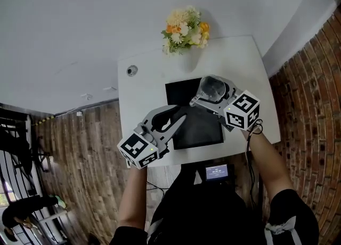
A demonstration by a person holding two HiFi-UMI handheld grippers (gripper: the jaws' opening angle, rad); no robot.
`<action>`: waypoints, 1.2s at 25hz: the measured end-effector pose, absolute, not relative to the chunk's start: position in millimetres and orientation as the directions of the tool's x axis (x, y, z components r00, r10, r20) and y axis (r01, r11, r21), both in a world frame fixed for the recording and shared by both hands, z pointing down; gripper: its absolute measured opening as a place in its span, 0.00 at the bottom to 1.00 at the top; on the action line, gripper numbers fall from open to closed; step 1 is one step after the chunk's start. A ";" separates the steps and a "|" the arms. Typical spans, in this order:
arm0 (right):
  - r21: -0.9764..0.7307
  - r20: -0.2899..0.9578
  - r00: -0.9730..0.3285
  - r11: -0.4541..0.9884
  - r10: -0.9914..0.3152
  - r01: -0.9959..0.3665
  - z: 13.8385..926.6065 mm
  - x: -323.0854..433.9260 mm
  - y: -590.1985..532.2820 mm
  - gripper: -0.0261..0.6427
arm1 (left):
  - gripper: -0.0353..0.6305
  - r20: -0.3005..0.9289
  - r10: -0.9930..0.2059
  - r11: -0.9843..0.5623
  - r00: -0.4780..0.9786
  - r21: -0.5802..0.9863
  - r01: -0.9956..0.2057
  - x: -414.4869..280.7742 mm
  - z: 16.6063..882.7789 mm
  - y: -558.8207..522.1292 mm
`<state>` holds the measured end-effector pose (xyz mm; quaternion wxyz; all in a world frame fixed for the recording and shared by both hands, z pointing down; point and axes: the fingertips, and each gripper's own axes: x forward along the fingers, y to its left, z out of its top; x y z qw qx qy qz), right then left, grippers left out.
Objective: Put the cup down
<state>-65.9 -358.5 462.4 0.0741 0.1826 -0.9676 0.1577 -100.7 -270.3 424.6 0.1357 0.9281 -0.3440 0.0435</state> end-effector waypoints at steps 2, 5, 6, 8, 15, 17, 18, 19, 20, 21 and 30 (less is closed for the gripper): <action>-0.274 0.210 -0.913 0.875 -0.351 -0.399 473.5 -68.7 -370.6 0.65 | 0.20 0.175 -0.624 -0.727 0.761 0.228 -0.648 -101.2 428.2 -275.5; -0.261 0.235 -0.898 0.865 -0.373 -0.428 492.7 -72.5 -386.1 0.65 | 0.20 0.176 -0.617 -0.728 0.767 0.242 -0.642 -100.4 433.4 -283.8; -0.255 0.245 -0.892 0.863 -0.379 -0.436 499.7 -73.7 -390.4 0.65 | 0.20 0.175 -0.615 -0.729 0.769 0.246 -0.639 -100.0 435.0 -286.5; -0.247 0.266 -0.881 0.856 -0.391 -0.454 514.2 -76.1 -398.0 0.65 | 0.20 0.173 -0.609 -0.732 0.774 0.254 -0.633 -99.0 437.5 -291.4; -0.197 0.332 -0.803 0.797 -0.494 -0.571 557.6 -83.1 -414.2 0.65 | 0.20 0.166 -0.594 -0.742 0.787 0.267 -0.615 -98.4 444.4 -302.5; -0.178 0.349 -0.773 0.772 -0.530 -0.610 566.9 -84.2 -416.2 0.65 | 0.20 0.164 -0.592 -0.741 0.789 0.274 -0.613 -99.4 445.9 -305.0; -0.168 0.356 -0.755 0.758 -0.550 -0.631 570.9 -84.2 -417.3 0.65 | 0.20 0.164 -0.591 -0.740 0.790 0.278 -0.612 -99.8 446.7 -306.1; -0.156 0.363 -0.737 0.742 -0.571 -0.652 574.6 -83.9 -418.5 0.65 | 0.20 0.164 -0.590 -0.740 0.791 0.281 -0.611 -100.1 447.6 -307.0; -0.141 0.371 -0.717 0.727 -0.591 -0.672 577.9 -83.5 -419.9 0.65 | 0.20 0.163 -0.589 -0.740 0.791 0.283 -0.610 -100.4 448.4 -307.9; -0.126 0.377 -0.697 0.712 -0.610 -0.691 580.6 -83.2 -421.3 0.65 | 0.20 0.163 -0.588 -0.740 0.792 0.285 -0.609 -100.7 449.3 -308.7; -0.011 0.411 -0.548 0.598 -0.728 -0.802 596.4 -78.1 -428.8 0.65 | 0.20 0.164 -0.589 -0.735 0.791 0.297 -0.609 -103.7 456.1 -312.4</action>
